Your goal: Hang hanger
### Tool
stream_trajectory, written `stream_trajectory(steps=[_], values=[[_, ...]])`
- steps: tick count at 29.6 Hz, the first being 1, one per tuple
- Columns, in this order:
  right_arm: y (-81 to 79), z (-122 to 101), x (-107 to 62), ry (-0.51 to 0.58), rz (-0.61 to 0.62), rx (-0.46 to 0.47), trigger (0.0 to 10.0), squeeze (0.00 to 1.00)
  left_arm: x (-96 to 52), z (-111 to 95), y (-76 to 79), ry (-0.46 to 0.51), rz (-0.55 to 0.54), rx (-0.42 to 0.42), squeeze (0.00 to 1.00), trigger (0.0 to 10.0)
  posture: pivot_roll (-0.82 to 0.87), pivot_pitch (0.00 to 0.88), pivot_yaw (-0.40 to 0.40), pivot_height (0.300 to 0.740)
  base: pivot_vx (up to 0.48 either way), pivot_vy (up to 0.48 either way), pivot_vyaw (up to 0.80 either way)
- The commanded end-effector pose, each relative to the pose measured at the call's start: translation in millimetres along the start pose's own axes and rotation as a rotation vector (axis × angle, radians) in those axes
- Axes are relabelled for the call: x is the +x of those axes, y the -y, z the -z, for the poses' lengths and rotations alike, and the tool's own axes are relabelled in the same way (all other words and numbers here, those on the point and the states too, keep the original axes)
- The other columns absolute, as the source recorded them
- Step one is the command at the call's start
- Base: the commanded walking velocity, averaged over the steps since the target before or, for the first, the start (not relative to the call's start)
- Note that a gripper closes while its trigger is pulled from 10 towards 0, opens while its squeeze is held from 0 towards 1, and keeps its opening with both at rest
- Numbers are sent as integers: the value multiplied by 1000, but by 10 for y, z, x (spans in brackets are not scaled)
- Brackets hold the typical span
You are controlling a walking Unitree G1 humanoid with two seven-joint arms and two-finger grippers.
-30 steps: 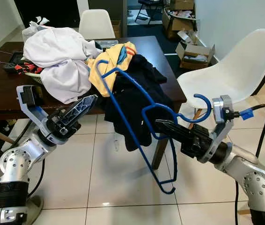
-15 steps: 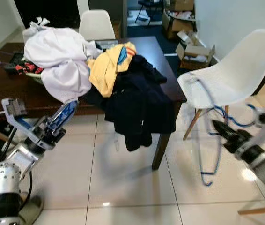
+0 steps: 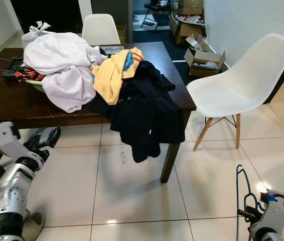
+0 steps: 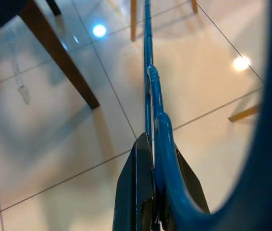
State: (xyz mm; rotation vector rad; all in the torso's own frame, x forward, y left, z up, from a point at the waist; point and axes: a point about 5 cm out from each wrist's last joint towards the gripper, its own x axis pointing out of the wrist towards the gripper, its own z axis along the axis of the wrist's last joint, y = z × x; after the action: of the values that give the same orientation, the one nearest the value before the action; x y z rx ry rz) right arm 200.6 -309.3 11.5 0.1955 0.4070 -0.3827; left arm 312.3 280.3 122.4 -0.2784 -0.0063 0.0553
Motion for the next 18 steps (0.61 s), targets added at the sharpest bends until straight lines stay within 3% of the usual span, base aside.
stream_trajectory(steps=[1,3,4,5,7,10,15,18], values=[[10,14,-9,25,10,20,10000,0,-6,94,10,-41,-60,103,0,10000,7,124,24,740,0,0,0],[10,14,-9,25,10,20,10000,0,-6,94,10,-41,-60,103,0,10000,7,124,24,740,0,0,0],[-20,11,-3,38,1,10,10000,0,7,115,38,-43,-95,157,0,10000,7,124,24,740,0,0,0],[-20,11,-3,38,1,10,10000,0,7,115,38,-43,-95,157,0,10000,7,124,24,740,0,0,0],[-88,17,17,51,-1,-18,10000,0,43,33,115,17,-153,267,0,10000,18,122,8,740,0,0,0],[-97,19,20,52,0,-21,10000,0,50,6,124,33,-158,282,0,10000,18,122,8,740,0,0,0],[-135,37,52,62,9,-23,10000,0,105,-269,177,163,-184,376,0,10000,32,109,1,740,0,0,0],[-137,40,56,65,10,-23,10000,0,106,-295,193,178,-185,385,0,10000,32,109,1,740,0,0,0]])
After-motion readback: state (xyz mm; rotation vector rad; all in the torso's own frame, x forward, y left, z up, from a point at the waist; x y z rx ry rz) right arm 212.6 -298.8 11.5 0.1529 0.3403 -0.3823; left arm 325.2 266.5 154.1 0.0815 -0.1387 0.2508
